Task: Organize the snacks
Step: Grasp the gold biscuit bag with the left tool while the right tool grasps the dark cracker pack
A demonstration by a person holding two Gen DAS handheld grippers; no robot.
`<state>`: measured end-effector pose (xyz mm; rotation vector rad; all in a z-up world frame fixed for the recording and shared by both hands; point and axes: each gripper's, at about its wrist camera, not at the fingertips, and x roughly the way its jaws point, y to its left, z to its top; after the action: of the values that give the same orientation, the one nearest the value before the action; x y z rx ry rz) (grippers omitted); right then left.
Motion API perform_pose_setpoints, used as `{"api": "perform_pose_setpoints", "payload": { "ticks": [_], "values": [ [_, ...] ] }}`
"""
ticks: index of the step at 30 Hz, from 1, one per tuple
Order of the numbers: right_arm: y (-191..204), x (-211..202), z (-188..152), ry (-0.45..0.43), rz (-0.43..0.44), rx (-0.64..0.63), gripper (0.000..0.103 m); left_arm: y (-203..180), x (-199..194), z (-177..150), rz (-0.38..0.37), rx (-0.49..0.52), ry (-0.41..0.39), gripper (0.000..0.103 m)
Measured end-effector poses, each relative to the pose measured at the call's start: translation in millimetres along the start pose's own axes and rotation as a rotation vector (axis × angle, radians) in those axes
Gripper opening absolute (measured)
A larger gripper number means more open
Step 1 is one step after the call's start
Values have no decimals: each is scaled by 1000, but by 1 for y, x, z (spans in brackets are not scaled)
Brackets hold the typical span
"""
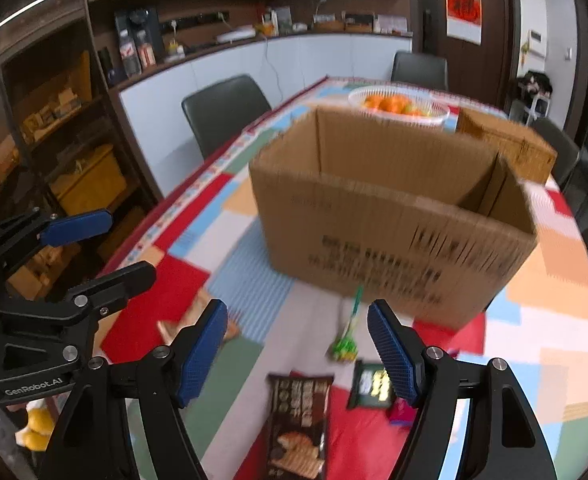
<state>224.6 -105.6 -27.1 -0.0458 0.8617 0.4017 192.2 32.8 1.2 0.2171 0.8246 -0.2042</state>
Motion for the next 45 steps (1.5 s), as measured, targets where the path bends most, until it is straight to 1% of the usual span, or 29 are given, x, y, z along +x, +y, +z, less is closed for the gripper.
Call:
{"api": "perform_pose_setpoints", "payload": {
  "ticks": [8, 14, 21, 30, 37, 38, 40, 42, 44, 45],
  "values": [
    [2, 34, -33, 150, 25, 22, 73, 0, 30, -30, -27, -15, 104, 66],
    [0, 52, -53, 227, 6, 40, 73, -1, 50, -45, -45, -3, 163, 66],
    [2, 70, -67, 296, -8, 48, 73, 5, 73, -53, -62, -12, 209, 66],
    [4, 89, -77, 343, -36, 45, 74, 4, 97, -58, -71, -6, 255, 66],
    [8, 94, -75, 327, -65, 17, 73, 5, 111, -59, -85, -28, 278, 65],
    [9, 95, -74, 326, -68, 13, 73, 5, 112, -58, -89, -33, 280, 64],
    [10, 95, -75, 321, -77, 3, 73, 5, 114, -59, -93, -40, 283, 57],
    [12, 96, -75, 315, -84, -9, 70, 4, 114, -59, -92, -46, 284, 54],
    [14, 96, -75, 298, -95, -24, 56, 4, 113, -59, -79, -52, 271, 51],
    [15, 96, -75, 290, -95, -34, 56, 3, 112, -59, -76, -51, 267, 50]
  ]
}}
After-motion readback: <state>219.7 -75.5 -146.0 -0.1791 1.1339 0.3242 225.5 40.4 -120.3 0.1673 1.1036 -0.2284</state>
